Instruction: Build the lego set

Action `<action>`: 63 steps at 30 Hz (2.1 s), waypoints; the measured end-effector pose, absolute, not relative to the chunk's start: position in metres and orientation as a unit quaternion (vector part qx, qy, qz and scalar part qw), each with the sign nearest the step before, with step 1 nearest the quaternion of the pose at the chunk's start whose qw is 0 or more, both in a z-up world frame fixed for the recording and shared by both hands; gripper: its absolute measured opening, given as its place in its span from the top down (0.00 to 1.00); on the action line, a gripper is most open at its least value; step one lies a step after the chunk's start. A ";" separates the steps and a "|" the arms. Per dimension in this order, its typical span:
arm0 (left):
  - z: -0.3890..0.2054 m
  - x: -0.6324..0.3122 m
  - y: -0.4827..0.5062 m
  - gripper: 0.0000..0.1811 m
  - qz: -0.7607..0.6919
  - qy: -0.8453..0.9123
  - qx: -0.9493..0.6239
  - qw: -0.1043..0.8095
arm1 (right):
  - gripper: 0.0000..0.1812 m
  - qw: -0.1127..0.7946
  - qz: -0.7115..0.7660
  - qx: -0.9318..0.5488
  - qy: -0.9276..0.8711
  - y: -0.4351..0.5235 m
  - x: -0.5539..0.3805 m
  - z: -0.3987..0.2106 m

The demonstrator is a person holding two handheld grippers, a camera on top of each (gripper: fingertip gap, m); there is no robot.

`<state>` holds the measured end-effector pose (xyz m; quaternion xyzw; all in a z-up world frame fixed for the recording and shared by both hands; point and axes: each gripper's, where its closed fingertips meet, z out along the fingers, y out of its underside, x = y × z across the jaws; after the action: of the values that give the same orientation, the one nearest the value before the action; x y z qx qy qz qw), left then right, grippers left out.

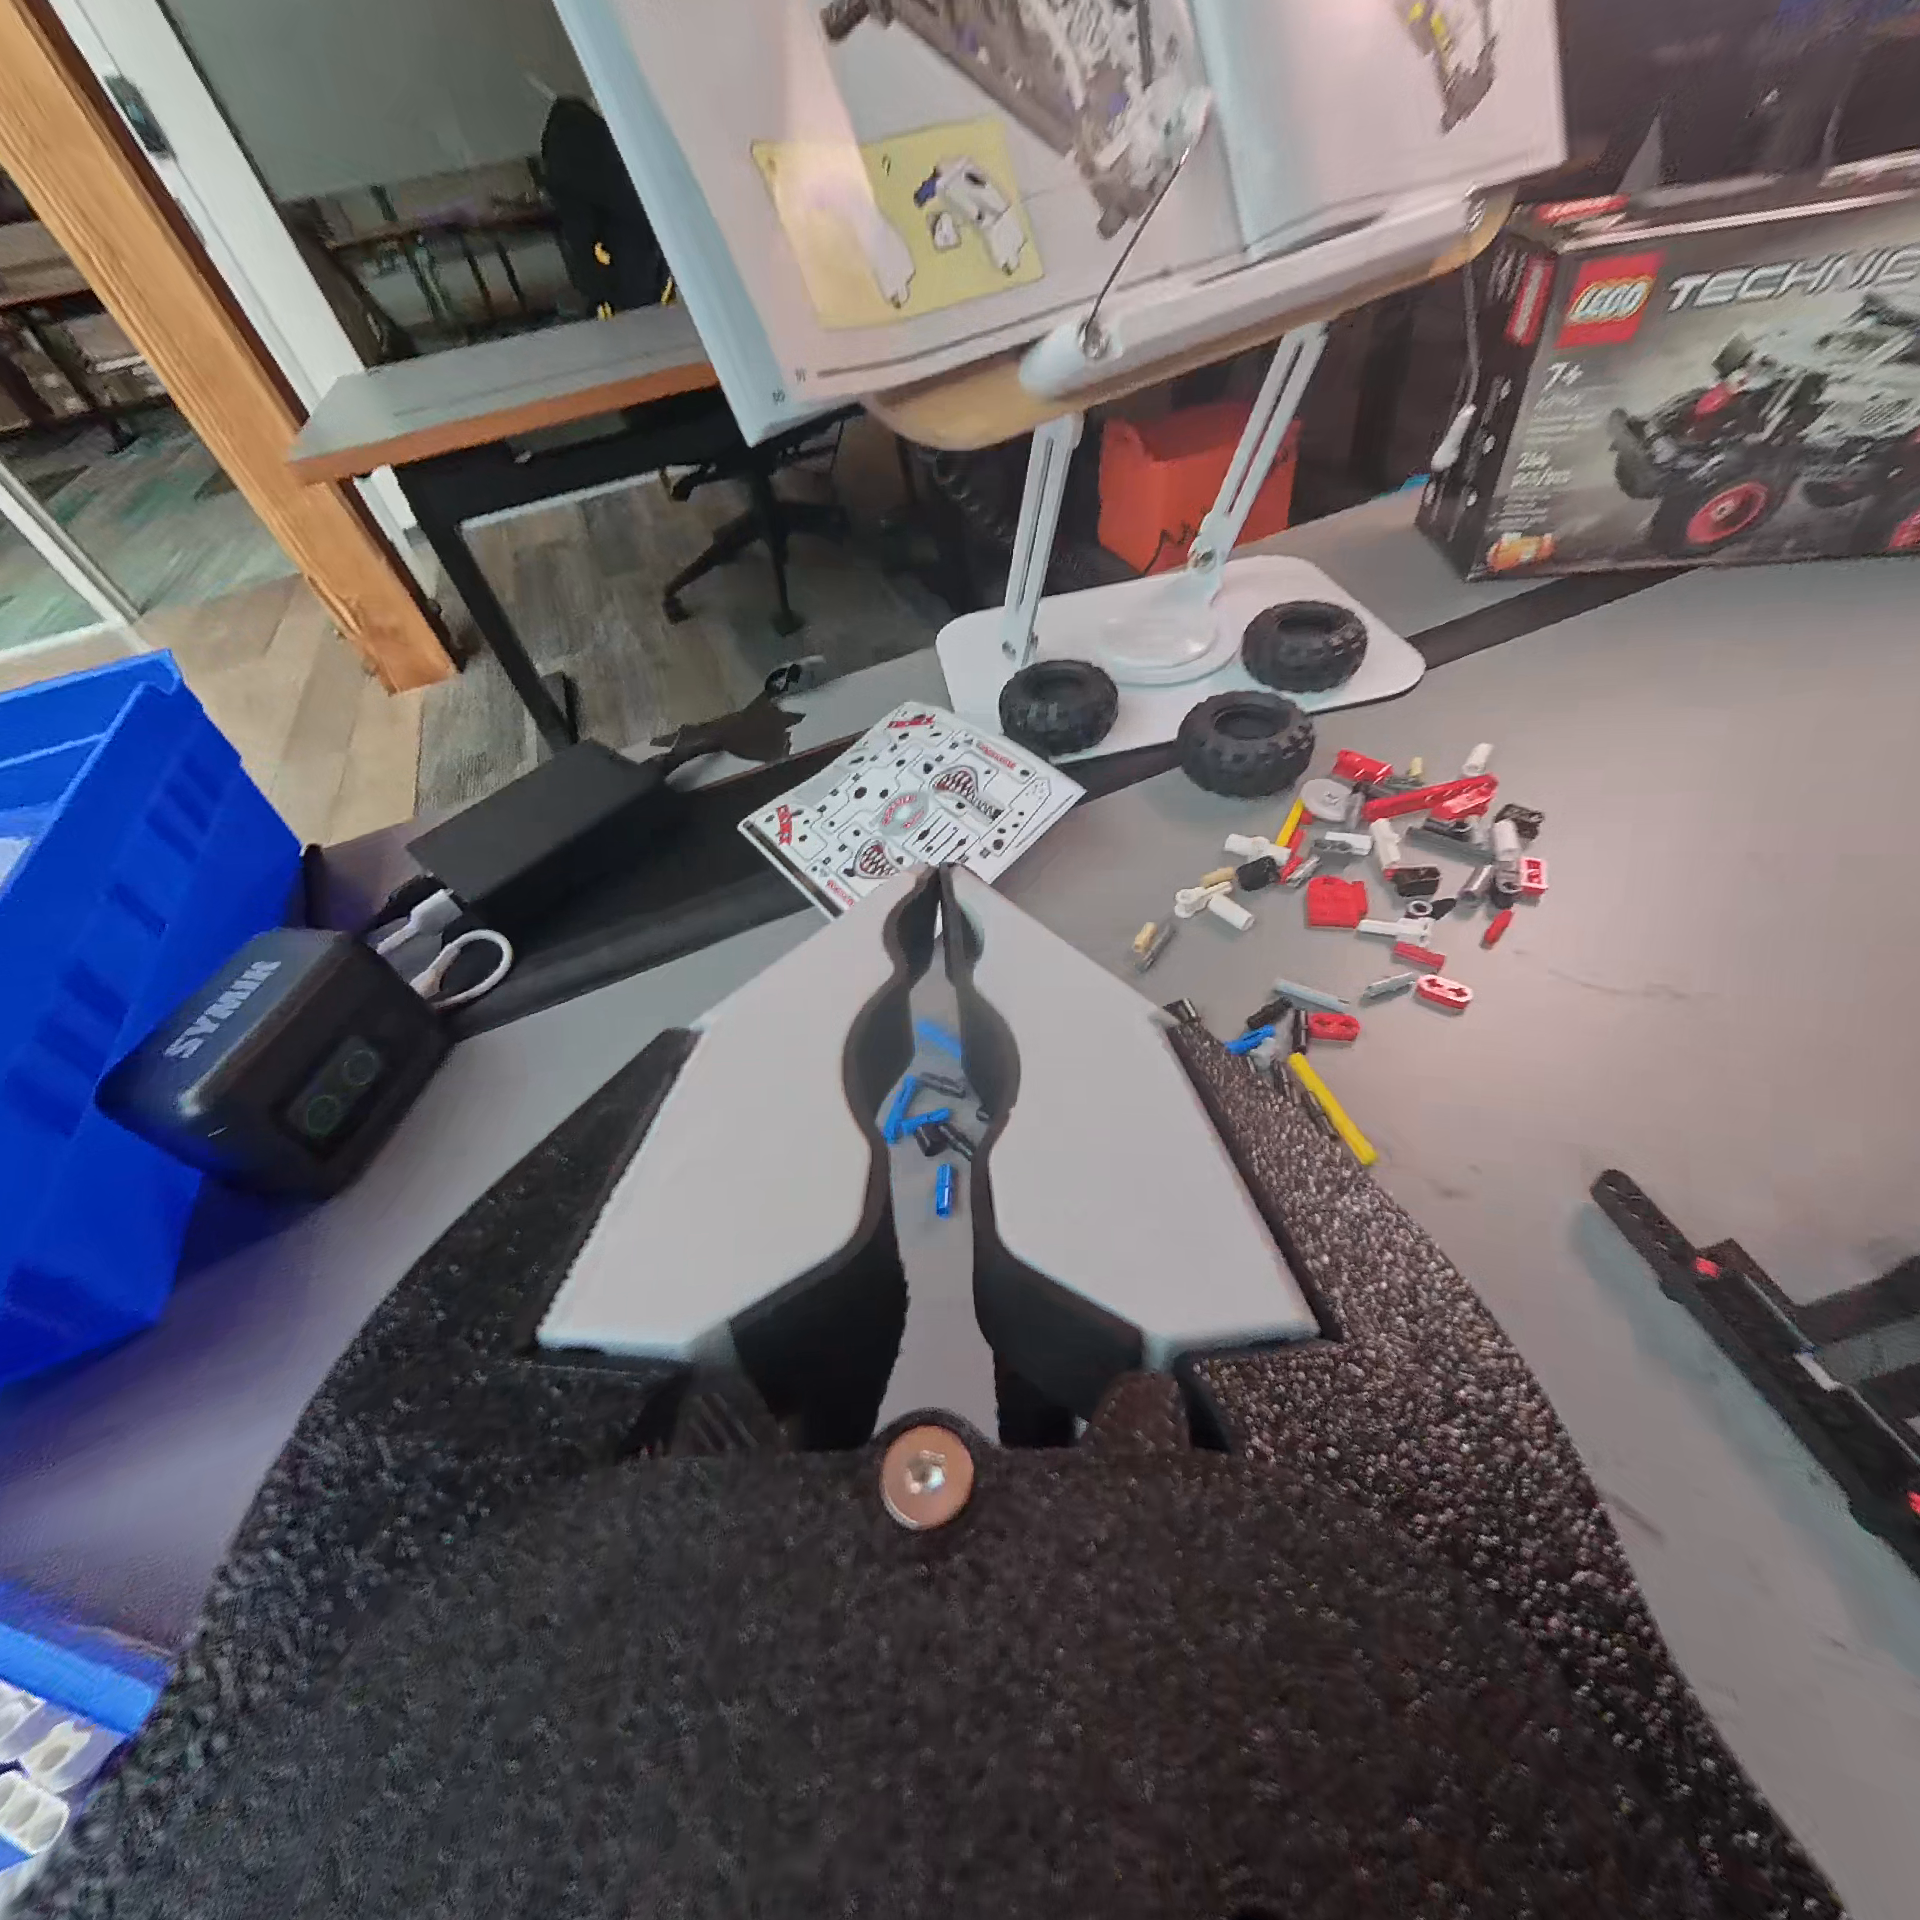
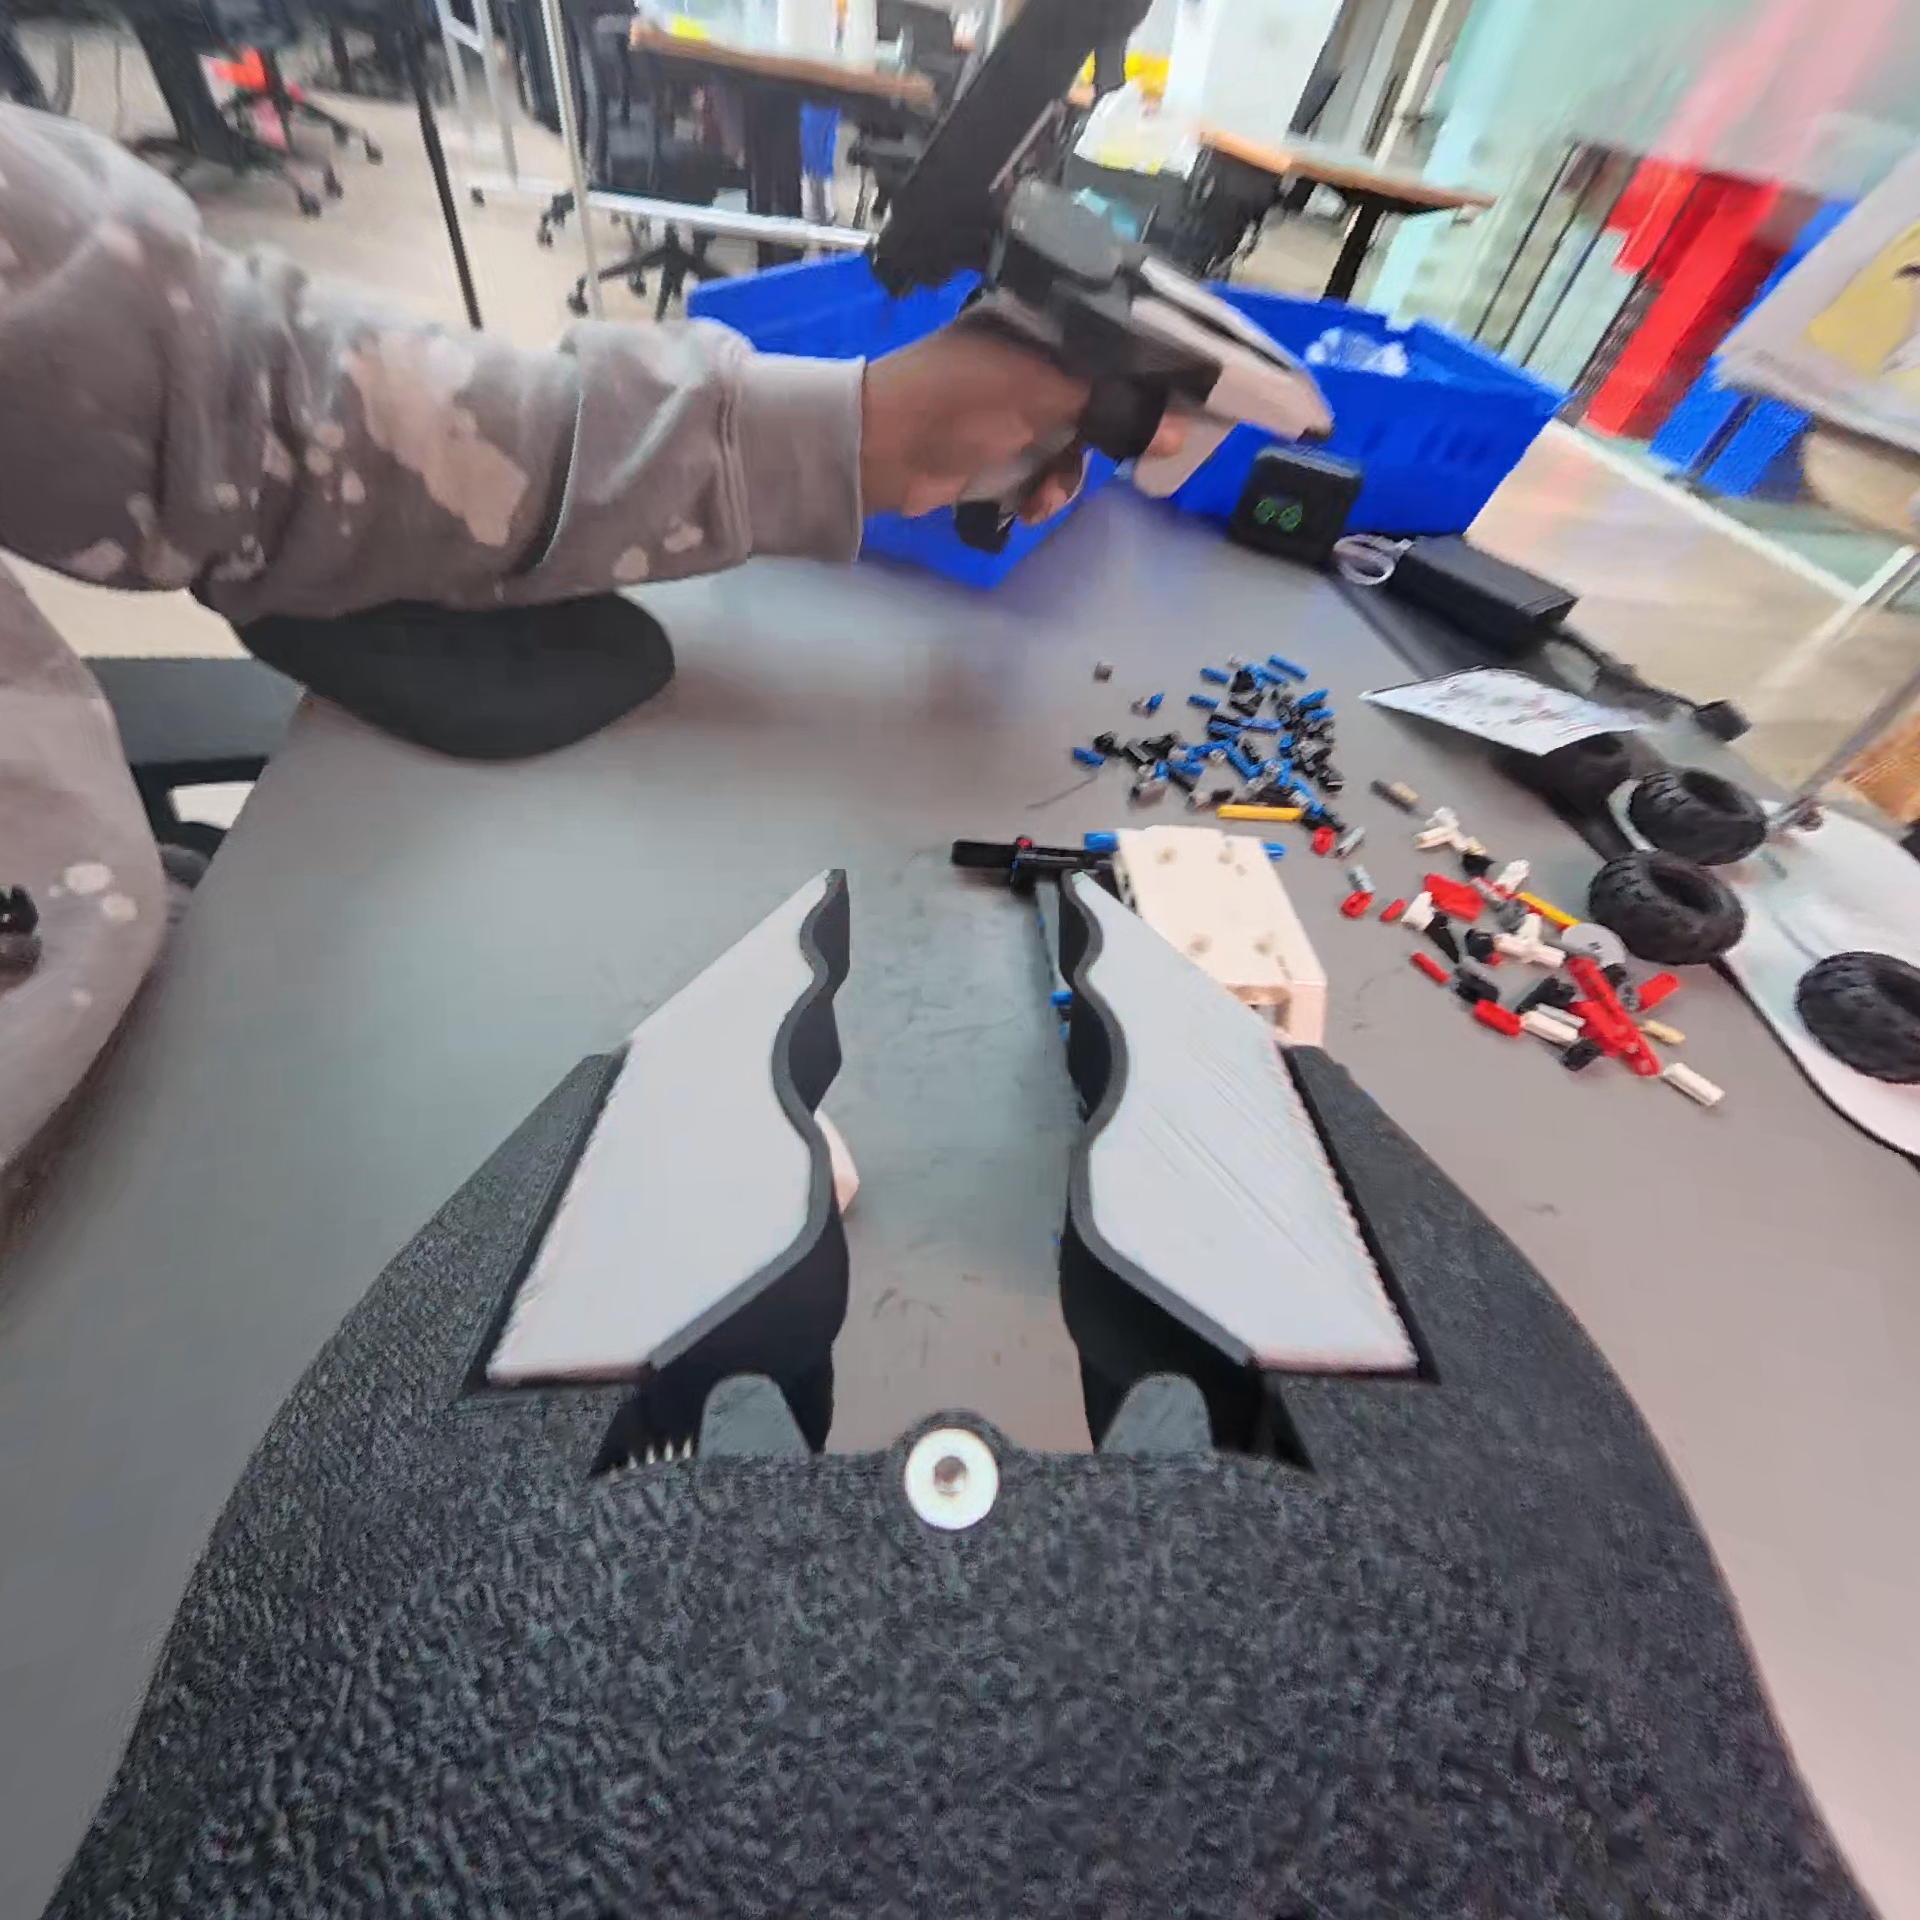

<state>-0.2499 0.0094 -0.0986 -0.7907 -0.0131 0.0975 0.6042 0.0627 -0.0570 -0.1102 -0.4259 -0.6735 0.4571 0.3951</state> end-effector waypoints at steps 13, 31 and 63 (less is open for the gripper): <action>-0.193 -0.289 0.045 0.97 0.047 0.050 -0.978 0.196 | 0.81 0.462 0.498 -0.465 -0.568 -0.006 0.074 -0.098; -0.213 -0.284 0.037 0.98 0.075 0.118 -0.986 0.096 | 0.82 0.468 0.483 -0.464 -0.576 -0.006 0.074 -0.100; -0.154 -0.170 -0.133 0.82 0.060 0.198 -0.938 0.277 | 0.76 0.149 0.396 -0.538 -0.729 -0.070 0.088 -0.199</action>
<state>-0.1700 -0.1332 -0.1545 -0.9383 0.1982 0.0600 0.2769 0.0883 -0.0698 -0.1986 -0.5382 -0.7287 0.3965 0.1489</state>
